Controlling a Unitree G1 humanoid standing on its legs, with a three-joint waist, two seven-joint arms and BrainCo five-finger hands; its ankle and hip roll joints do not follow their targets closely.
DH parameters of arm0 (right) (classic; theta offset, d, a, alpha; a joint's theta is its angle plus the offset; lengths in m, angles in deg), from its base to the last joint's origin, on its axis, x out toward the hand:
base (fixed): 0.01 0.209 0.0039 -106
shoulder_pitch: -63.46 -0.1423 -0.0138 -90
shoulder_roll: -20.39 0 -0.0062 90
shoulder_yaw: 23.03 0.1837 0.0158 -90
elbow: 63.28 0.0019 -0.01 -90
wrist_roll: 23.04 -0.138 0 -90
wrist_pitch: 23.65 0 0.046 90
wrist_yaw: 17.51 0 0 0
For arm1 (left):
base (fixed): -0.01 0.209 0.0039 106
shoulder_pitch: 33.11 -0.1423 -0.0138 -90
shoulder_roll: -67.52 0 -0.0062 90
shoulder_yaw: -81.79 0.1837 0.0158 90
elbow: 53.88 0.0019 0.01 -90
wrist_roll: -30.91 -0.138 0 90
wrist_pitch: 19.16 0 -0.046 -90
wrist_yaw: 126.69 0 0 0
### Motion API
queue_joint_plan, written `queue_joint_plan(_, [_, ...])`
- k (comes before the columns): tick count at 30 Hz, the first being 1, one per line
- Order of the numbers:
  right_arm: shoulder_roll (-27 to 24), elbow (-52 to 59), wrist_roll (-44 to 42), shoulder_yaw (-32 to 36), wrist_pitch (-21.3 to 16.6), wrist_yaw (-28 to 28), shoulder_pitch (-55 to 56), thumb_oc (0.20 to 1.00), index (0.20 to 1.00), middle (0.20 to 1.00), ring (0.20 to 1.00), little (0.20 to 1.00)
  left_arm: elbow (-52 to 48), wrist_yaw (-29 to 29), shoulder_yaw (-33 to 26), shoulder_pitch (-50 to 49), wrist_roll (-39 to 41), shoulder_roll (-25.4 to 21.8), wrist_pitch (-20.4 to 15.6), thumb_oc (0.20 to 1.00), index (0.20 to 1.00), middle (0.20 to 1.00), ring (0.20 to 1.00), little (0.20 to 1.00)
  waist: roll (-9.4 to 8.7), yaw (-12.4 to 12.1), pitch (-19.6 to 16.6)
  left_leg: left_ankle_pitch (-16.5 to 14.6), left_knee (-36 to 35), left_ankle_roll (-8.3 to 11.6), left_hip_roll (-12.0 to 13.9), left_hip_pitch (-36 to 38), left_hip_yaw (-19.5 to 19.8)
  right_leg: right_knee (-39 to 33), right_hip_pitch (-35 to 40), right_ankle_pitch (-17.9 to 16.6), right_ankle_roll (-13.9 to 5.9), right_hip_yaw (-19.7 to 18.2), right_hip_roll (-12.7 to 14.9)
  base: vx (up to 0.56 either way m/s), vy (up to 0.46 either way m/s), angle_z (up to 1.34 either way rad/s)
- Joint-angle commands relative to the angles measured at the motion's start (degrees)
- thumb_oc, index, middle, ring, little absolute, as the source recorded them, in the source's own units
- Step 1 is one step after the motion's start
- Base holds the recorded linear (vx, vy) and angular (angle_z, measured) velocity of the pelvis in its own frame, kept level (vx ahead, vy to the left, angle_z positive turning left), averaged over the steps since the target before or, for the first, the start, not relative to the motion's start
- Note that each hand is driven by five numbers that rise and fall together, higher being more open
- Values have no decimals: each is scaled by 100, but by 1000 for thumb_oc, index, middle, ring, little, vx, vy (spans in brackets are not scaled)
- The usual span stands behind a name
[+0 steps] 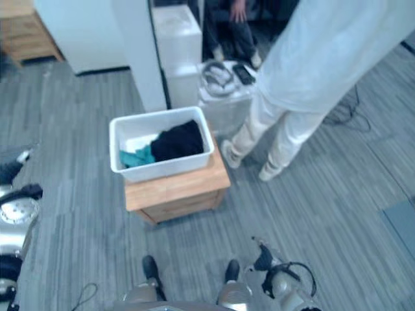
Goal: Tidy up the quilt and then pick up the clothes from the bed and put them into the laundry hamper.
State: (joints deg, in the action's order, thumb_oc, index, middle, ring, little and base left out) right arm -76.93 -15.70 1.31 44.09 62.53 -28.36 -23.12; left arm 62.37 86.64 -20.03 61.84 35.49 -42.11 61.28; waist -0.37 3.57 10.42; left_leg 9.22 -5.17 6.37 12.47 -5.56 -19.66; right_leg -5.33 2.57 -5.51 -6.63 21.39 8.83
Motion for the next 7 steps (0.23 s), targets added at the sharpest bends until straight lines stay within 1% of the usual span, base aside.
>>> queue_joint_plan(1, [189,-301,-98,126,-14,65,-326,1000,1000,1000,1000,1000,627,-317,83,61,279,130,-43,1000,1000,1000,1000,1000,-27,18,50,-1197,48,125,-260,904,-169,33,-245,802,-290,-236,-40,-11,74,23])
queue_joint_plan(2, [311,-585,-319,162,-24,168,-427,1000,1000,1000,1000,1000,1299,-625,282,-338,187,584,95,1000,1000,1000,1000,1000,-50,-68,-40,-1214,46,108,-275,970,-105,33,-138,820,-266,-211,-49,6,63,11])
queue_joint_plan(3, [337,-686,-358,170,-35,196,-467,1000,1000,1000,1000,1000,1581,-746,312,-427,192,695,124,1000,1000,1000,1000,1000,-55,-96,-94,-1223,46,102,-280,990,-72,33,-100,833,-257,-187,-51,5,63,5])
queue_joint_plan(4, [337,-688,-359,170,-37,195,-468,1000,1000,1000,1000,1000,1585,-746,312,-425,193,694,121,1000,1000,1000,1000,1000,-54,-94,-94,-1223,46,102,-279,989,-70,33,-100,834,-258,-184,-51,14,40,6])
queue_joint_plan(5, [376,-818,-372,140,-38,243,-519,1000,1000,1000,1000,1000,1969,-854,356,-521,228,876,170,1000,1000,1000,1000,1000,-68,-125,-146,-1233,35,98,-290,1026,-48,33,-54,841,-248,-172,-54,5,72,46])
queue_joint_plan(6, [459,-1086,-412,115,-61,270,-567,1000,1000,1000,1000,1000,2716,-1015,456,-702,232,1201,259,1000,1000,1000,1000,1000,-97,-183,-227,-1262,35,84,-301,1089,-14,33,36,865,-237,-128,-57,-3,98,55])
queue_joint_plan(7, [494,-1193,-444,103,-55,286,-605,1000,1000,1000,1000,1000,2979,-1099,512,-785,241,1351,318,1000,1000,1000,1000,1000,-113,-202,-256,-1273,33,75,-300,1109,-6,33,69,870,-232,-124,-59,-6,107,76])
